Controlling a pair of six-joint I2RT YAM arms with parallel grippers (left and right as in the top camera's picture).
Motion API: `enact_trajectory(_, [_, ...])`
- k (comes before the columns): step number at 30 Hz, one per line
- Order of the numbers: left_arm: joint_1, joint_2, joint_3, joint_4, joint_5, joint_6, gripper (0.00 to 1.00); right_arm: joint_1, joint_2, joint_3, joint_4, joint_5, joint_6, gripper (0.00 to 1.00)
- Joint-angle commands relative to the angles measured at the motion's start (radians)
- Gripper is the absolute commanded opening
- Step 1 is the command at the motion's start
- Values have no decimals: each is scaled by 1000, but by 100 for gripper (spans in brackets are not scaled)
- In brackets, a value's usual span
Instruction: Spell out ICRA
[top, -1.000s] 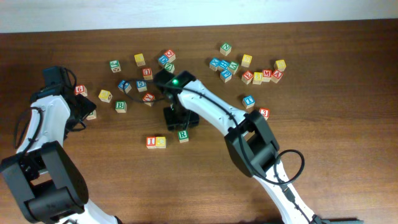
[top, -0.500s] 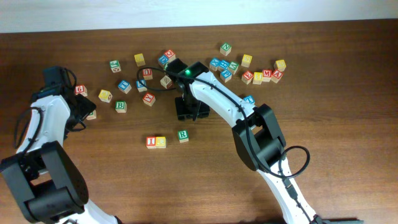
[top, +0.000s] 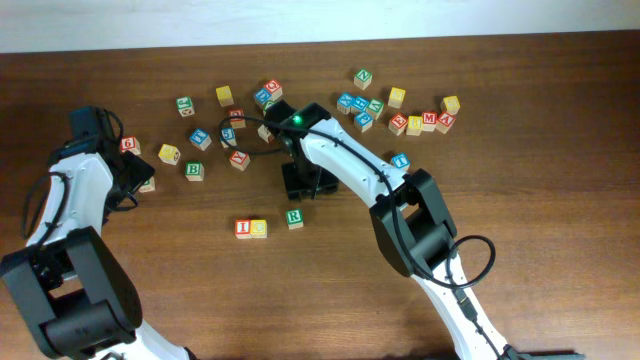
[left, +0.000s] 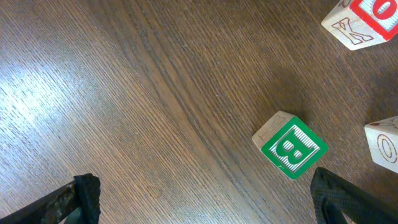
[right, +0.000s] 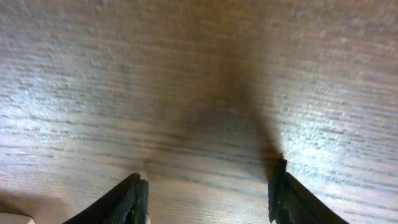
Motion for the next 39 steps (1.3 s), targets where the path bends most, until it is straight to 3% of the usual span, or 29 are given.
enact_trajectory(1, [2,-22,-4,-1,-3,-3,99,20,29,-14,-30,5,-1,54])
enact_trajectory(11, [2,-22,-4,-1,-3,-3,99,19,29,-14,-71,7,-2,55])
enact_trajectory(17, [2,-22,-4,-1,-3,-3,99,18,29,-14,-88,110,-1,54])
enact_trajectory(39, [2,-22,-4,-1,-3,-3,99,66,29,-14,-163,16,3,55])
